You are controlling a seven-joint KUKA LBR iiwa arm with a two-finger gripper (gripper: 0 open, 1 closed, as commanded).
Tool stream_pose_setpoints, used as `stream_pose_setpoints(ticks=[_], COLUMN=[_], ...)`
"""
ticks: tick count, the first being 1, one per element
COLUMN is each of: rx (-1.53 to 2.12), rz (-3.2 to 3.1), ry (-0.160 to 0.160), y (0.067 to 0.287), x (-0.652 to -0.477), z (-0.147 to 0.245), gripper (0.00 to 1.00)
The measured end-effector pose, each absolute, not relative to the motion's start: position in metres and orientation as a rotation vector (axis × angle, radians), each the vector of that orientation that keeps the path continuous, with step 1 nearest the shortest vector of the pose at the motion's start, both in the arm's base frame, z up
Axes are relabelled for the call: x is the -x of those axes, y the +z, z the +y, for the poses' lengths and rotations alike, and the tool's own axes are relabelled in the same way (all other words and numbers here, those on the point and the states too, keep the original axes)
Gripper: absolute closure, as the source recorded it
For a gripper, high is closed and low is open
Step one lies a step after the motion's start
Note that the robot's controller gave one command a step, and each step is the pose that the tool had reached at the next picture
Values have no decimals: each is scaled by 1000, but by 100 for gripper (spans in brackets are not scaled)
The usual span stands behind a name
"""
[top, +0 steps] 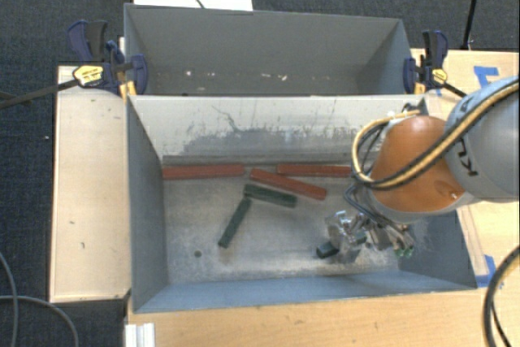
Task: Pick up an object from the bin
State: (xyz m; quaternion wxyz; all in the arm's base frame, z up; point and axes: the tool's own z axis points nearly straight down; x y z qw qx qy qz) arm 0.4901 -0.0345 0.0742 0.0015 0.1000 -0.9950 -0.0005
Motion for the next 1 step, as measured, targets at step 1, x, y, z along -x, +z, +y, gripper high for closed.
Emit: stream_pose_setpoints(ticks=[1], rx=[-314], rz=[-3119], ry=[-3], y=[93], x=[-489], z=[-34], gripper=[100])
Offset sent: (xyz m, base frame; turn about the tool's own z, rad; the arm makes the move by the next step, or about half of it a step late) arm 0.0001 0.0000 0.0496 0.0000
